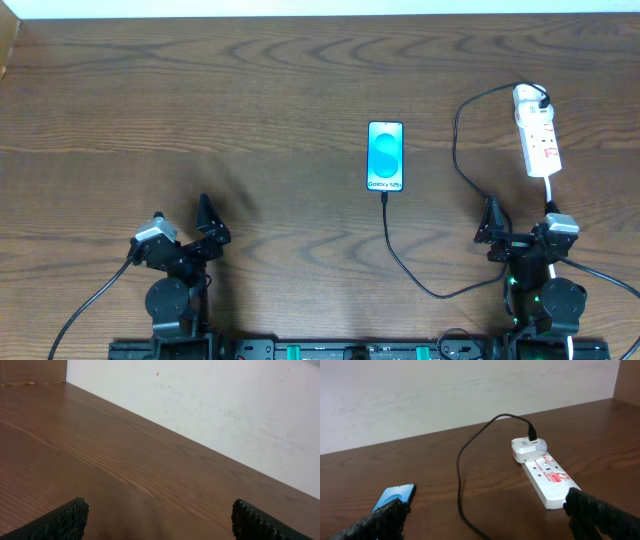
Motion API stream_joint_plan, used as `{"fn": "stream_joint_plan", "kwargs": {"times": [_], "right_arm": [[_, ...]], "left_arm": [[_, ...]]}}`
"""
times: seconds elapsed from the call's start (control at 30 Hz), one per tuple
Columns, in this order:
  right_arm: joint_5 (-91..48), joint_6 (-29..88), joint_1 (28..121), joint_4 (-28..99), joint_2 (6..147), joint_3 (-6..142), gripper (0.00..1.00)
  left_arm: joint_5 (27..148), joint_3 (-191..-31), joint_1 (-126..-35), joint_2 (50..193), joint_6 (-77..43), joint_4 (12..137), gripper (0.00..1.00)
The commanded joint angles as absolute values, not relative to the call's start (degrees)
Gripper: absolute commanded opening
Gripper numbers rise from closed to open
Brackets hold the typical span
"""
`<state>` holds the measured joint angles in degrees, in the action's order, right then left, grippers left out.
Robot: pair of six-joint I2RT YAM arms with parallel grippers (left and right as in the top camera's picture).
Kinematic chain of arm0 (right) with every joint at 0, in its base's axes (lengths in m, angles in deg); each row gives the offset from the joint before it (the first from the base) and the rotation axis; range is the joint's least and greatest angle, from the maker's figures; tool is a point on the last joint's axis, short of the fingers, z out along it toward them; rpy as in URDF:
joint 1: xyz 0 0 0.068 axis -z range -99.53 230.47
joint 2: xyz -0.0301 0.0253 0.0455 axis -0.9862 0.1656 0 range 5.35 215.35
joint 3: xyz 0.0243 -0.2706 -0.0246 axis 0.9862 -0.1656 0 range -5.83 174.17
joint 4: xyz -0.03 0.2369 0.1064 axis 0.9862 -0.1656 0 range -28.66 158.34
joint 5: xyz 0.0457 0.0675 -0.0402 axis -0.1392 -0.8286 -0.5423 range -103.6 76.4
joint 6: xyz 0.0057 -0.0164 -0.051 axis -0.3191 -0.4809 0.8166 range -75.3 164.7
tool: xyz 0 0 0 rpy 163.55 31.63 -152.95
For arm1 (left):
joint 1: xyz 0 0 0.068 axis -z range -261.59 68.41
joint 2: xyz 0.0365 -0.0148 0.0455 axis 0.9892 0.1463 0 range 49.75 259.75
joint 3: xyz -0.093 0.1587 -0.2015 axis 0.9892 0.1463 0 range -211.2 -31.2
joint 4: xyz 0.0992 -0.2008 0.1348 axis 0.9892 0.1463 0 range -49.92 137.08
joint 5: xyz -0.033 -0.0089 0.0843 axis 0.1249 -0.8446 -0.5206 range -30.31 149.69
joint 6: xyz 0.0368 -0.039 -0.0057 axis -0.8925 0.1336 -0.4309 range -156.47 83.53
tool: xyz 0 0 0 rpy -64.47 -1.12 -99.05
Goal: Plug charger to phone and switch on socket
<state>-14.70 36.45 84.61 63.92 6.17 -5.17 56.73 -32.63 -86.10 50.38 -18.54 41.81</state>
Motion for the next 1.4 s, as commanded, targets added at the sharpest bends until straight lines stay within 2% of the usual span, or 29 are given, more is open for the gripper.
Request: {"fn": "stream_joint_plan", "kwargs": {"times": [0.0, 1.37], "right_arm": [[-14.2, 38.2, 84.2, 64.0, 5.6, -5.6, 0.99], [-15.4, 38.1, 84.2, 64.2, 5.7, -5.5, 0.99]], "left_arm": [[56.0, -31.4, -86.4, 50.0, -19.3, 43.8, 0.91], [56.0, -31.4, -86.4, 50.0, -19.3, 43.9, 0.91]]}}
